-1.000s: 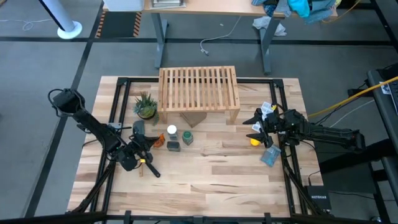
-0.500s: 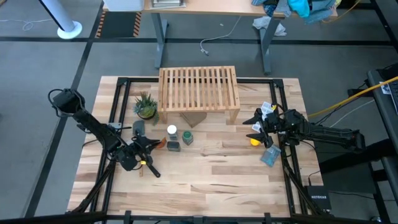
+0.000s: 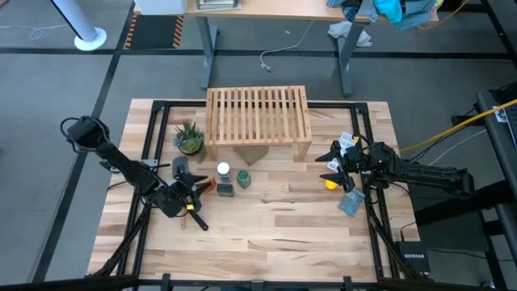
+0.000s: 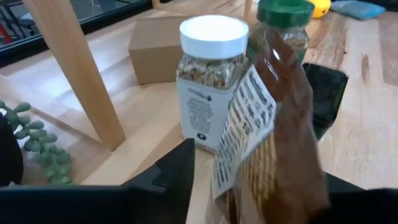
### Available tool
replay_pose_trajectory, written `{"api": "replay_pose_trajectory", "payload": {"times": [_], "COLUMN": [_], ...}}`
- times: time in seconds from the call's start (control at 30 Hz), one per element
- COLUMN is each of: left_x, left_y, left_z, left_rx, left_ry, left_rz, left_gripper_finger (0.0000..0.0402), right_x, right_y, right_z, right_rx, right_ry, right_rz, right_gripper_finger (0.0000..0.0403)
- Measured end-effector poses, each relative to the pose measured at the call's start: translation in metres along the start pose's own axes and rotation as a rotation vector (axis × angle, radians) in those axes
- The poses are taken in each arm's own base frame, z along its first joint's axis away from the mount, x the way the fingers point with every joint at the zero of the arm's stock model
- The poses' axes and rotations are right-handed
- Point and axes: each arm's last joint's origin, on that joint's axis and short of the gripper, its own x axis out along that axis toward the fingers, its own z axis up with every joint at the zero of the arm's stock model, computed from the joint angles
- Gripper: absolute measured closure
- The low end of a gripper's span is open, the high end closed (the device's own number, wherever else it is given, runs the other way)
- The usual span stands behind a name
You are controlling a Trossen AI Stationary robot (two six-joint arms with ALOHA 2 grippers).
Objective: Shelf spices
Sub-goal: Remove the orange seasoning bag from the shelf to the table, then put the green seasoning bottle on the shelf
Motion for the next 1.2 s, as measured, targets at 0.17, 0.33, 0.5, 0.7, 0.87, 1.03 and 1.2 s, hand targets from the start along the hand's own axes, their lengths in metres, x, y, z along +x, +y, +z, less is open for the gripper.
{"api": "replay_pose_trajectory", "payload": {"times": [0.17,0.33,0.5,0.7,0.87,1.03,1.2], "left_x": [0.002,0.002,0.001,-0.005,-0.016,-0.032,-0.051], "left_y": [-0.003,-0.008,-0.009,-0.008,-0.006,0.005,0.030], "left_z": [0.006,0.013,0.019,0.034,0.060,0.090,0.114], "left_rx": [0.032,0.066,0.106,0.151,0.230,0.335,0.338], "left_ry": [-0.031,-0.074,-0.121,-0.177,-0.242,-0.327,-0.396], "left_rz": [-0.009,-0.036,-0.015,0.000,-0.007,0.035,0.102], "left_gripper_finger": [0.0224,0.0222,0.0221,0.0221,0.0221,0.0221,0.0221], "right_x": [0.000,0.000,0.000,0.000,0.000,0.000,0.000], "right_y": [0.000,0.000,0.000,0.000,0.000,0.000,0.001], "right_z": [0.000,0.000,0.000,0.000,0.000,0.000,-0.001], "right_rx": [0.000,0.000,0.000,0.000,0.001,0.002,0.006], "right_ry": [0.000,0.000,0.000,0.000,0.001,0.004,0.017], "right_rz": [0.000,0.000,0.000,0.000,0.000,0.001,0.027], "right_gripper_finger": [0.0100,0.0100,0.0100,0.0100,0.0100,0.0100,0.0100]}}
